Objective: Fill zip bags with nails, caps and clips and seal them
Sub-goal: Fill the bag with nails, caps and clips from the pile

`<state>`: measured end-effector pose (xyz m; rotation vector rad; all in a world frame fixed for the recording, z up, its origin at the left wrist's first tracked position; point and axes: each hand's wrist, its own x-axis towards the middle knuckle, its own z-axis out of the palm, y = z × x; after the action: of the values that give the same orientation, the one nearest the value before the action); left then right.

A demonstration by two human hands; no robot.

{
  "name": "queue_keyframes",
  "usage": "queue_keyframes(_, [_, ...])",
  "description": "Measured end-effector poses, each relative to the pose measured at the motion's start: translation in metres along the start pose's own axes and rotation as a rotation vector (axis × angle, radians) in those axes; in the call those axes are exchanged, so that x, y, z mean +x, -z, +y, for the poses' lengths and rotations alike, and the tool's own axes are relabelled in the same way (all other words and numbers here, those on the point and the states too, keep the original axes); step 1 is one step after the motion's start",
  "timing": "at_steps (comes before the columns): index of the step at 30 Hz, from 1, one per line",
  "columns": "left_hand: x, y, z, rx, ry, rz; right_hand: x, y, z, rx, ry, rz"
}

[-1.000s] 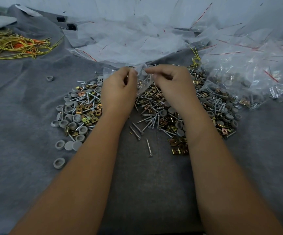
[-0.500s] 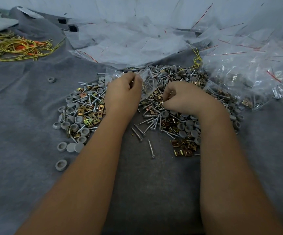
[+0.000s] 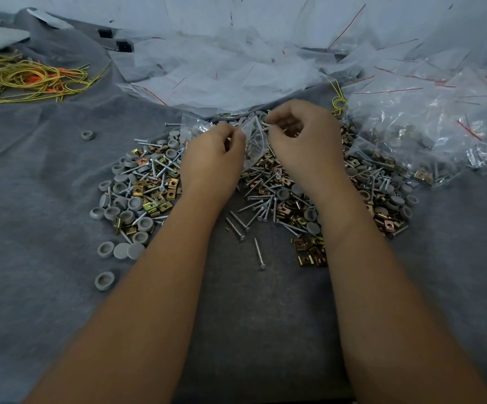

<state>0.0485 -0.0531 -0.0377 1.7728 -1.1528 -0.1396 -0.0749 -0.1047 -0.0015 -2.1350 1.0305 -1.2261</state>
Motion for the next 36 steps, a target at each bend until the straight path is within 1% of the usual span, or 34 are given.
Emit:
queue_keyframes(2, [0.000, 0.000, 0.000, 0.019, -0.008, 0.002, -0.004, -0.005, -0.005, 0.093, 0.050, -0.025])
queue_keyframes(6, [0.001, 0.000, 0.000, 0.025, -0.012, 0.005, -0.007, -0.011, -0.003, 0.007, 0.048, -0.142])
queue_keyframes(10, [0.000, 0.000, 0.000, 0.001, -0.005, 0.004, -0.004, -0.002, -0.004, 0.075, -0.030, -0.092])
queue_keyframes(12, [0.000, 0.000, 0.000, 0.001, 0.003, 0.002, -0.001, 0.007, -0.006, 0.059, -0.081, -0.109])
queue_keyframes(16, [0.000, 0.000, 0.000, -0.002, 0.004, -0.006, 0.001, 0.023, -0.010, -0.070, -0.188, -0.326])
queue_keyframes(22, [0.000, 0.000, 0.000, 0.003, 0.014, -0.016, 0.000, 0.032, -0.008, -0.367, -0.292, -0.707])
queue_keyframes(24, [0.001, 0.000, 0.001, 0.008, 0.018, -0.016, -0.001, 0.033, -0.007, -0.401, -0.289, -0.768])
queue_keyframes(27, [0.001, 0.000, 0.001, 0.003, 0.020, -0.017, -0.002, 0.032, -0.006, -0.389, -0.288, -0.775])
queue_keyframes(31, [0.001, -0.001, 0.000, -0.013, 0.030, -0.019, -0.002, 0.030, -0.005, -0.369, -0.257, -0.670])
queue_keyframes(36, [0.001, -0.001, 0.000, -0.021, 0.026, -0.017, 0.000, 0.024, -0.003, -0.391, -0.176, -0.582])
